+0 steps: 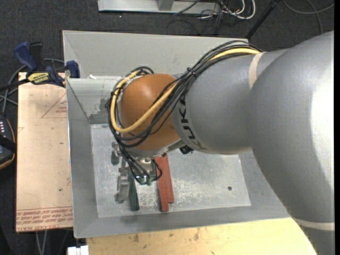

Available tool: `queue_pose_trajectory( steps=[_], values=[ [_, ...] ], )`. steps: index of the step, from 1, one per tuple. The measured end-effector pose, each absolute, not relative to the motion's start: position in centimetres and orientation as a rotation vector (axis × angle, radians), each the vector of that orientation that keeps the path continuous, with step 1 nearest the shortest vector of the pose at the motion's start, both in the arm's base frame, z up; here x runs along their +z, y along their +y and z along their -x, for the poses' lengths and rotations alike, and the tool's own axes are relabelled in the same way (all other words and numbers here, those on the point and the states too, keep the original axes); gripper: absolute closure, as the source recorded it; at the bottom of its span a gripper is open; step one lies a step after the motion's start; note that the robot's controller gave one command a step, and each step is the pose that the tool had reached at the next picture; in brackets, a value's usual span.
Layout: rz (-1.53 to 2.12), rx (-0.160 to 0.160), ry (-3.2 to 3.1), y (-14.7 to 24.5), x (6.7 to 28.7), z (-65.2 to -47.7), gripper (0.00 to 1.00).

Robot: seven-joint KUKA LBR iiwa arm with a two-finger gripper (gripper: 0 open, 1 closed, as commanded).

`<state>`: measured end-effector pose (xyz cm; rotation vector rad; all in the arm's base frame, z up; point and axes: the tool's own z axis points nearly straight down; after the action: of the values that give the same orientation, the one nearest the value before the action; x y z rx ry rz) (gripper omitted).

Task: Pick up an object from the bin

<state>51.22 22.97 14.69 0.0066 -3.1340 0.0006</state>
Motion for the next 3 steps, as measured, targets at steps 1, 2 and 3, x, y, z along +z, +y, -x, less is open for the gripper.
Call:
queue_pose_trajectory(
  steps=[1,2,3],
  values=[
    [-0.804,0.001,-3.037,17.5,14.2,-51.4,0.00],
    [-1.526,-0.004,-2.747,19.3,7.0,-55.9,0.00],
    [-1.527,-0.004,-2.749,19.3,7.1,-56.0,1.00]
  ],
)
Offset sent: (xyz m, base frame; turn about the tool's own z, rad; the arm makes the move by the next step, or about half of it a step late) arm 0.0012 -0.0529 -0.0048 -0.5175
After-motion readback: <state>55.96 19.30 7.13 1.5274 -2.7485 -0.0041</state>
